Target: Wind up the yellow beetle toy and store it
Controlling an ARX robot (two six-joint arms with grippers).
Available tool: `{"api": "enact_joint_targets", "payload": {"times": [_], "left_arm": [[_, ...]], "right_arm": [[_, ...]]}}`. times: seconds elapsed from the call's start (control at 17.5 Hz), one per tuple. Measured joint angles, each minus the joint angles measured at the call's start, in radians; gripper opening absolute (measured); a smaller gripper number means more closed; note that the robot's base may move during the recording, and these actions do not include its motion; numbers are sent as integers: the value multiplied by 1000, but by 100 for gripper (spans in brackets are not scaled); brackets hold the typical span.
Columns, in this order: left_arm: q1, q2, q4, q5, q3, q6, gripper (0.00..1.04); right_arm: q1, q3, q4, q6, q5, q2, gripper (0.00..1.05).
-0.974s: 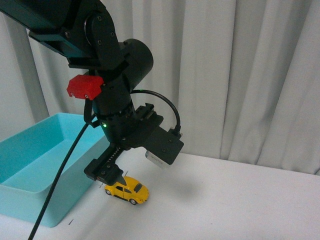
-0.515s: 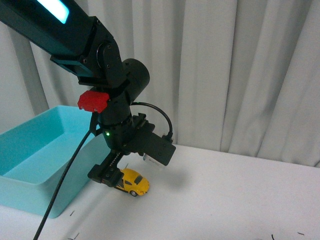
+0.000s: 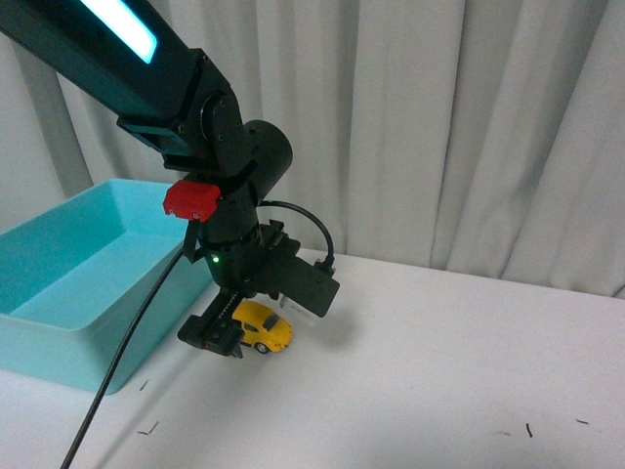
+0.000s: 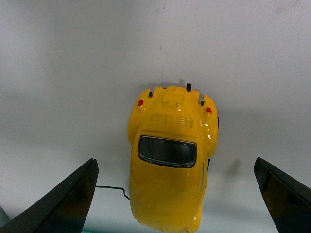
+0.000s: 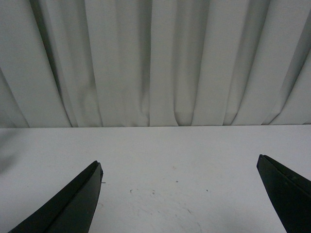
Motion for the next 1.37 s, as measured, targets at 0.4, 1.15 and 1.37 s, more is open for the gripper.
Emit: {"api": "enact_joint_targets", "payload": {"times": [0.4,1.15,1.37], "left_arm": [[6,24,19,-2,5,-19,46],[-40,-235,-43,208,102,-118,40],[108,-334,-128,229,225,-437,40]], "right_arm": [[0,0,0,0,0,0,98],[0,0,0,0,0,0,98],[0,0,0,0,0,0,98]]}}
